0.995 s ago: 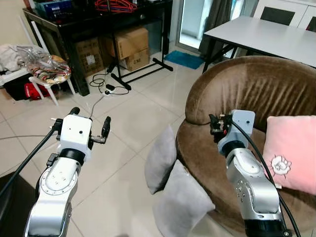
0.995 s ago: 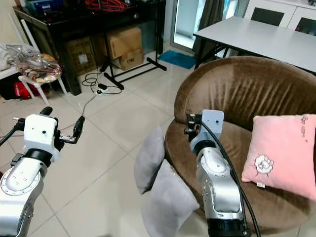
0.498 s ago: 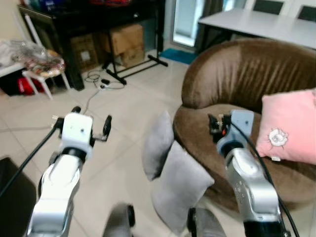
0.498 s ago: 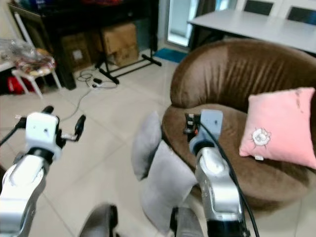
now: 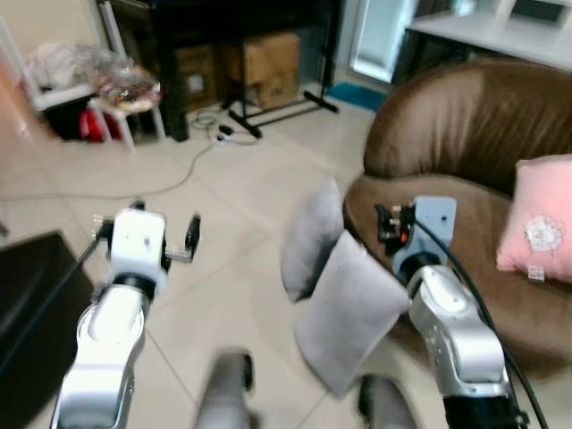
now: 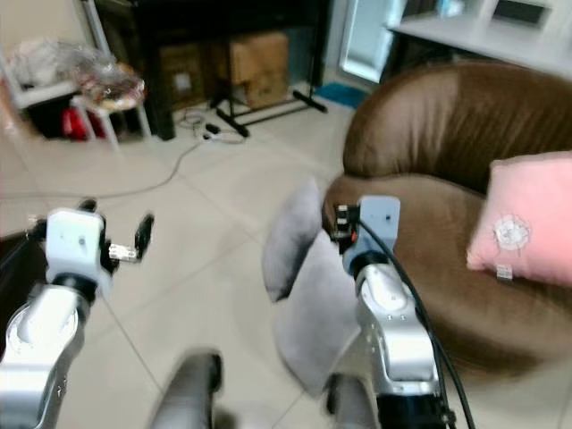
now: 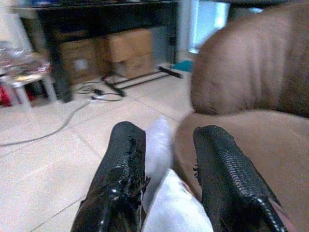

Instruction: Move the pillow to the sofa from floor

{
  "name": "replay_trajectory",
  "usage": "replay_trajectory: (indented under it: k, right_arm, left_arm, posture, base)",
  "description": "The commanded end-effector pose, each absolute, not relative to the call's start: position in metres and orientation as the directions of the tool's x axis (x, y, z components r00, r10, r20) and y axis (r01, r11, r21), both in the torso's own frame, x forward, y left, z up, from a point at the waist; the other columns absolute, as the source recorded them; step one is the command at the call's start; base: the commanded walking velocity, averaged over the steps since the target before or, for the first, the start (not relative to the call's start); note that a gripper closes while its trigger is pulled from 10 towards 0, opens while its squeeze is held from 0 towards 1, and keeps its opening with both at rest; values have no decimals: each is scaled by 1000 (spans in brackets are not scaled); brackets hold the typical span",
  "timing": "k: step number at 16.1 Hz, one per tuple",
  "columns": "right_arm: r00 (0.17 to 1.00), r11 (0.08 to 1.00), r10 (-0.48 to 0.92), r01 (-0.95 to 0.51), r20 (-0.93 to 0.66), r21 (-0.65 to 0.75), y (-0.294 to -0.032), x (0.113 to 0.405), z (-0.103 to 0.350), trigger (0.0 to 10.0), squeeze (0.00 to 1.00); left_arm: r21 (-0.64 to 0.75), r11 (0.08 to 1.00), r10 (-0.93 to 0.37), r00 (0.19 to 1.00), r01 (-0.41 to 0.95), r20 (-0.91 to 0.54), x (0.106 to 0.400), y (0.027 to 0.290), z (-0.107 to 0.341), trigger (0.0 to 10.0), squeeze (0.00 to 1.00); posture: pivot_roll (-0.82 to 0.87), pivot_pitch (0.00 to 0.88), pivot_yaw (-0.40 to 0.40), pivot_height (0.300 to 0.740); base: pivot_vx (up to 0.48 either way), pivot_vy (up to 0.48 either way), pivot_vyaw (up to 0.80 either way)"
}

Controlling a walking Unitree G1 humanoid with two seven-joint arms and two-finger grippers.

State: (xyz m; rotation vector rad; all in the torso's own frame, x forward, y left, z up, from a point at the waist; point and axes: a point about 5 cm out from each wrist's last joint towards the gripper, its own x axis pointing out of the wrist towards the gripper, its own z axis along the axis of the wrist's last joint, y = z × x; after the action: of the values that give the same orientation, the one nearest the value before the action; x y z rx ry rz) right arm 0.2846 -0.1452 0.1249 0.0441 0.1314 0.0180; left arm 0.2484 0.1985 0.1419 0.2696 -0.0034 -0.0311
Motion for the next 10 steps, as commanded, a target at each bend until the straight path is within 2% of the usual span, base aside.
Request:
replay_trajectory:
  k: [1, 10]
  right_arm:
    - [993, 999, 23, -18, -116, 37, -145, 286, 129, 10000, 0]
    - [992, 999, 29, -24, -122, 38, -144, 285, 127, 10000, 0]
  left_arm:
    - [268, 963, -46, 999, 39, 22, 251, 196, 147, 10000, 0]
    - [271, 962, -49, 999, 42, 19, 251, 196, 147, 10000, 0]
  posture:
    - [-32, 0, -3, 618]
    - [-32, 0, 0, 618]
  base:
    - [262, 0, 0]
    - [263, 0, 0]
